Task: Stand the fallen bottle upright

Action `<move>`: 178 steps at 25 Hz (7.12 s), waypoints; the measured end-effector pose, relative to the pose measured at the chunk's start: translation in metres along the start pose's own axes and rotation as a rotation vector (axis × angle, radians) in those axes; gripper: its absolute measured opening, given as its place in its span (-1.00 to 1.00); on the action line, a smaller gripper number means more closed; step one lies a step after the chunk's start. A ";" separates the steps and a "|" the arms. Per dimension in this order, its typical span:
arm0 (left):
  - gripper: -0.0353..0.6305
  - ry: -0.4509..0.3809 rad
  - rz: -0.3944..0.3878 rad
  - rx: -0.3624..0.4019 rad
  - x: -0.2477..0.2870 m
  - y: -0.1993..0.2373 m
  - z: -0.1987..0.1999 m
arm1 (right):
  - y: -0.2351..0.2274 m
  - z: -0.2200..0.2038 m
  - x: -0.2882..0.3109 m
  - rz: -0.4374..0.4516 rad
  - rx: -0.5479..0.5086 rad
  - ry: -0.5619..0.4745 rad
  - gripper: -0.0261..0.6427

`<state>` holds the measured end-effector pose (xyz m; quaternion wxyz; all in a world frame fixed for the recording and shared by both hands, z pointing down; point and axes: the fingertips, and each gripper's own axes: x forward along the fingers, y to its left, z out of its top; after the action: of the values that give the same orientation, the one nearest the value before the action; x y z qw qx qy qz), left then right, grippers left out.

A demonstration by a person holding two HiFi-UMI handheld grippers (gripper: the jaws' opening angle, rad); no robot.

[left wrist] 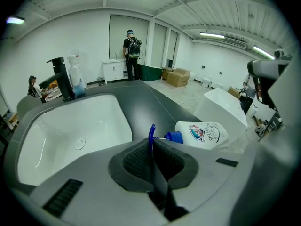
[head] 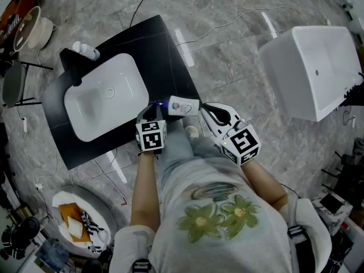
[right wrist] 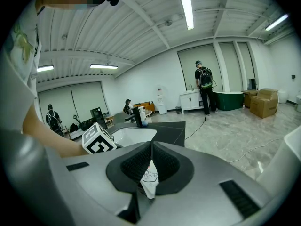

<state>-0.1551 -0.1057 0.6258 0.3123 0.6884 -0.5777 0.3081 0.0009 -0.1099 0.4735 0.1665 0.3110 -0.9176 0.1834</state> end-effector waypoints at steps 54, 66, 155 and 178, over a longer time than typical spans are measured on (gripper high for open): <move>-0.81 -0.130 0.192 0.202 -0.046 -0.020 0.066 | -0.006 -0.003 -0.013 -0.008 -0.012 -0.004 -0.79; -0.79 -0.162 0.178 0.244 -0.053 -0.033 0.076 | -0.006 -0.003 -0.017 -0.012 -0.008 -0.012 -0.79; -0.71 -0.319 0.192 0.692 -0.108 -0.156 0.086 | 0.006 -0.033 -0.080 -0.082 0.042 -0.044 -0.79; -0.71 -0.337 0.103 0.680 -0.111 -0.174 0.084 | 0.013 -0.039 -0.088 -0.109 0.045 -0.047 -0.79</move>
<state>0.0067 -0.0808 0.4745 -0.0493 0.7638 -0.5194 0.3799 0.0657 -0.0381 0.4679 0.1473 0.3682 -0.8987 0.1872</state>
